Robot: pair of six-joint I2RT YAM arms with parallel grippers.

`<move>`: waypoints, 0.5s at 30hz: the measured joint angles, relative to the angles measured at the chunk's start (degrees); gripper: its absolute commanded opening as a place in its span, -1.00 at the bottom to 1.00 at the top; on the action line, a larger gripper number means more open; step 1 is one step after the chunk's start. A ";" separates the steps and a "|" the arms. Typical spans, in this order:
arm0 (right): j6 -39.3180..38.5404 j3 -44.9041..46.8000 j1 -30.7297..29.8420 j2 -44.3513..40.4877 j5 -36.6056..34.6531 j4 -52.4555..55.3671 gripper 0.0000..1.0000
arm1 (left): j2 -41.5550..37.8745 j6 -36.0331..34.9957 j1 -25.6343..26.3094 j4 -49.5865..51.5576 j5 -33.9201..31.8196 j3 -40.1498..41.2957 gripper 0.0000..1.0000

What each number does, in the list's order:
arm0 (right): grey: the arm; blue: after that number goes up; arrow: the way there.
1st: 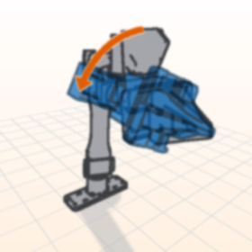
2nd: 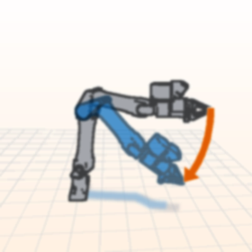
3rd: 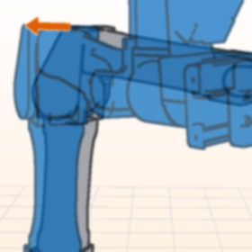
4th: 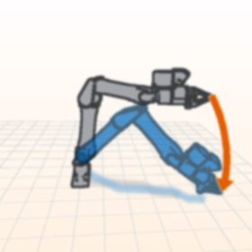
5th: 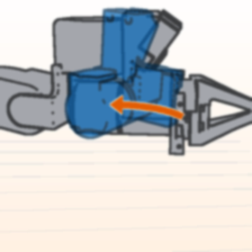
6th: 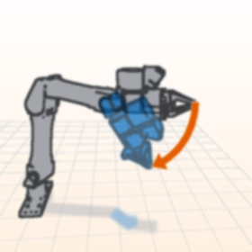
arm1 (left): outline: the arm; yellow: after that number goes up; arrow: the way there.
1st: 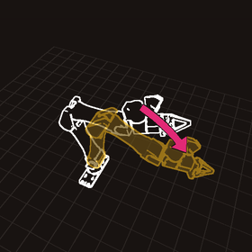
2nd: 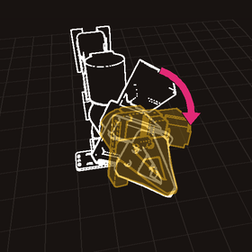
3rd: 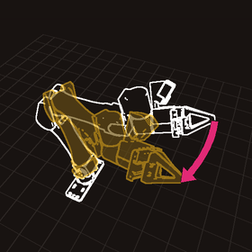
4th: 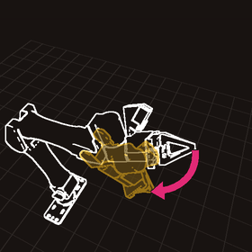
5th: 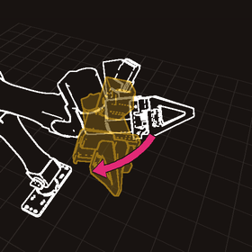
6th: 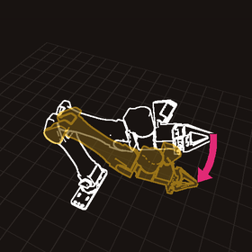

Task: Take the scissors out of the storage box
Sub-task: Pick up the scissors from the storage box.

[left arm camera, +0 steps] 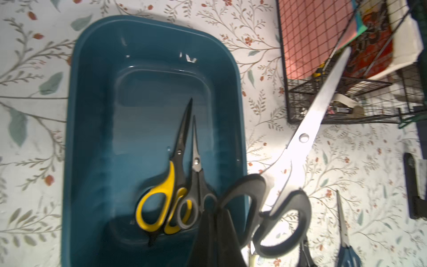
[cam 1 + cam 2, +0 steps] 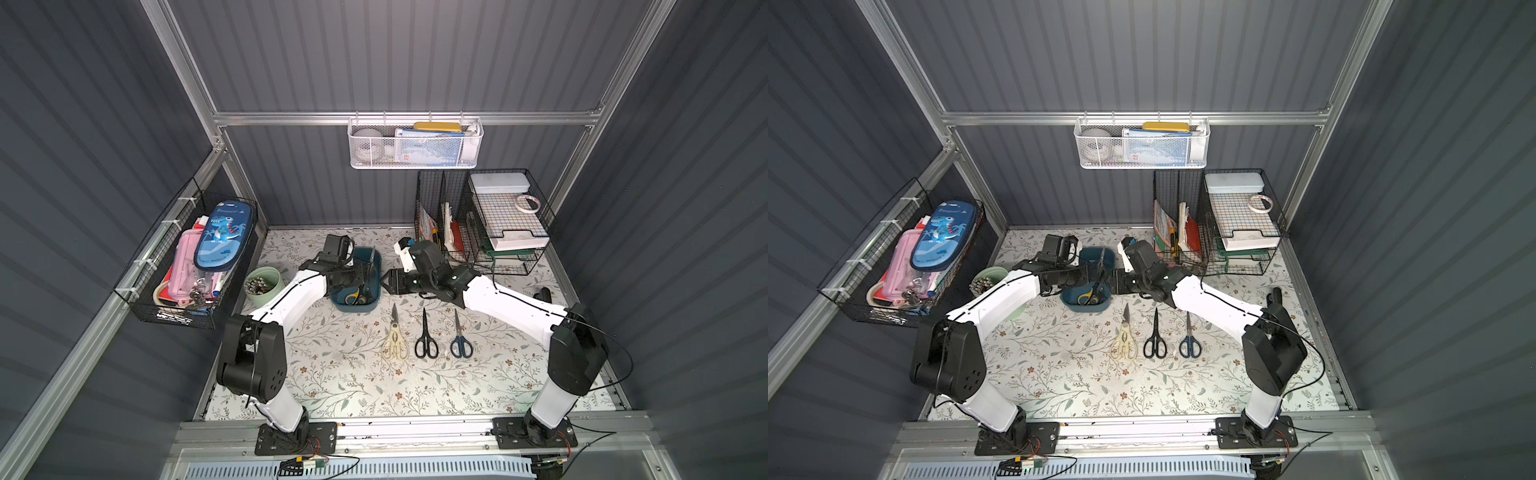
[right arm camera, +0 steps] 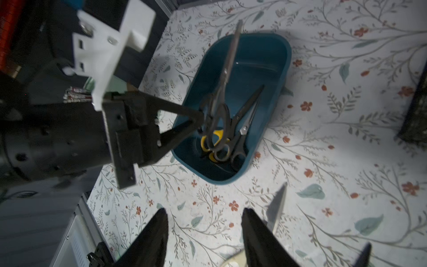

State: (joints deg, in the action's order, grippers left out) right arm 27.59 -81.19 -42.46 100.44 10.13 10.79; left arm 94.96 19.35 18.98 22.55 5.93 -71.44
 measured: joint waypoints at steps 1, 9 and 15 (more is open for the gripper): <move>-0.02 -0.87 0.02 0.68 0.00 -0.68 0.11 | -0.07 0.20 0.00 -0.24 0.63 0.04 -1.00; -0.11 -5.77 0.24 7.32 0.39 -1.75 0.11 | -1.38 1.36 0.02 -1.53 4.52 1.16 -1.00; -0.09 -6.10 1.20 8.81 1.05 -1.51 0.06 | -2.25 1.62 0.11 -1.77 5.86 1.18 -1.00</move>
State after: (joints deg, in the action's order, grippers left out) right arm 27.51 -87.29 -41.25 109.25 11.18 9.28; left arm 92.71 20.97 19.09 20.78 11.79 -70.26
